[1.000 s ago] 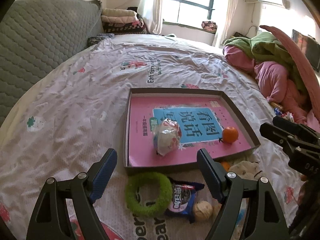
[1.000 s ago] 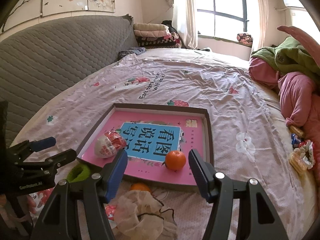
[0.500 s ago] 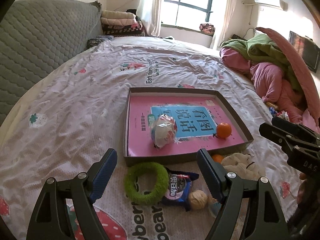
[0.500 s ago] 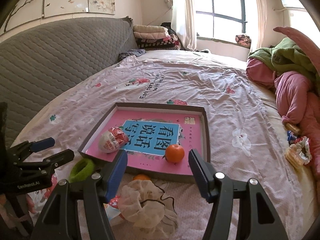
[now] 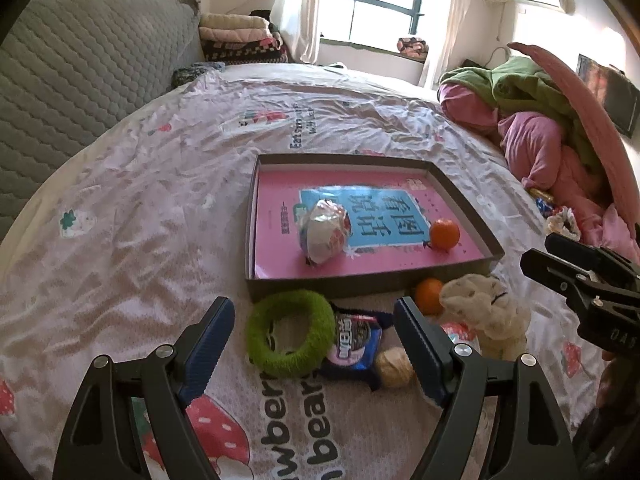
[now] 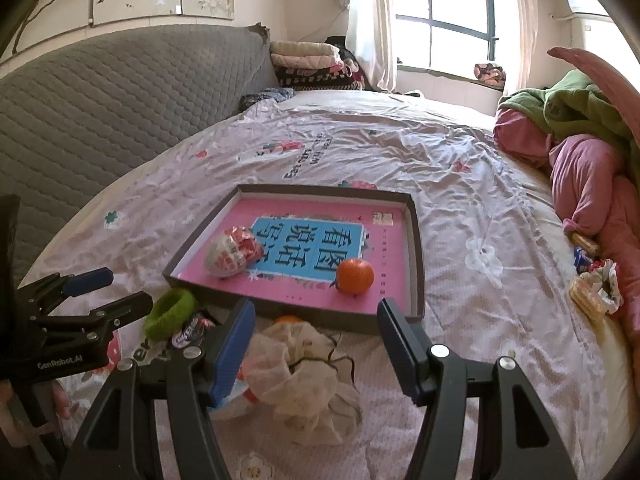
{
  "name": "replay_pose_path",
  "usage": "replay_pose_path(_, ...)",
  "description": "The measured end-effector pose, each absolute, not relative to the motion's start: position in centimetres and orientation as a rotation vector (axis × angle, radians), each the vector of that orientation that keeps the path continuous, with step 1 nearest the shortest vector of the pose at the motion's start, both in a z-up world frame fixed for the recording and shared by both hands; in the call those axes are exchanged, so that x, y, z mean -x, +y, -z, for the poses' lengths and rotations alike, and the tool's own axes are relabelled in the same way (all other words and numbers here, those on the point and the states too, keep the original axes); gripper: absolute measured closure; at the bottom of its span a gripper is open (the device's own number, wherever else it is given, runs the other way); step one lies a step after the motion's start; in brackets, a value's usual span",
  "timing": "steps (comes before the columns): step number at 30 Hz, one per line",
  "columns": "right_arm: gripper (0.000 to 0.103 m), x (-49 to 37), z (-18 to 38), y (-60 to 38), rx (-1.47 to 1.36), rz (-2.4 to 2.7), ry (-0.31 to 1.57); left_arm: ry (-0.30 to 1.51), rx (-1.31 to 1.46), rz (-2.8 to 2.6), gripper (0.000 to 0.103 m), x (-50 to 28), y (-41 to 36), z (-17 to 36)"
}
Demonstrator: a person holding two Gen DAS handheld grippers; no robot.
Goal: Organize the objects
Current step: 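Withdraw both open tools from the tray back toward the remaining items, then move the left tool toward the green fuzzy ring while the right tool approaches the cream cloth bag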
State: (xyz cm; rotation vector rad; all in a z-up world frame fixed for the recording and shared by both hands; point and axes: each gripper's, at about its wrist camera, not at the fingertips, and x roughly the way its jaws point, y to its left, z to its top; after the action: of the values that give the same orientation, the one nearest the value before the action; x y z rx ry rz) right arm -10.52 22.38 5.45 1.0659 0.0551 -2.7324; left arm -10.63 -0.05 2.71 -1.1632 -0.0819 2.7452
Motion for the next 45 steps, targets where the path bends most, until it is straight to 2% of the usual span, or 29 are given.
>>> replay_pose_path(45, 0.04, 3.5, -2.0, 22.1, -1.214, 2.682, 0.127, -0.041, 1.283, -2.714, 0.02, 3.8, -1.4, -0.3)
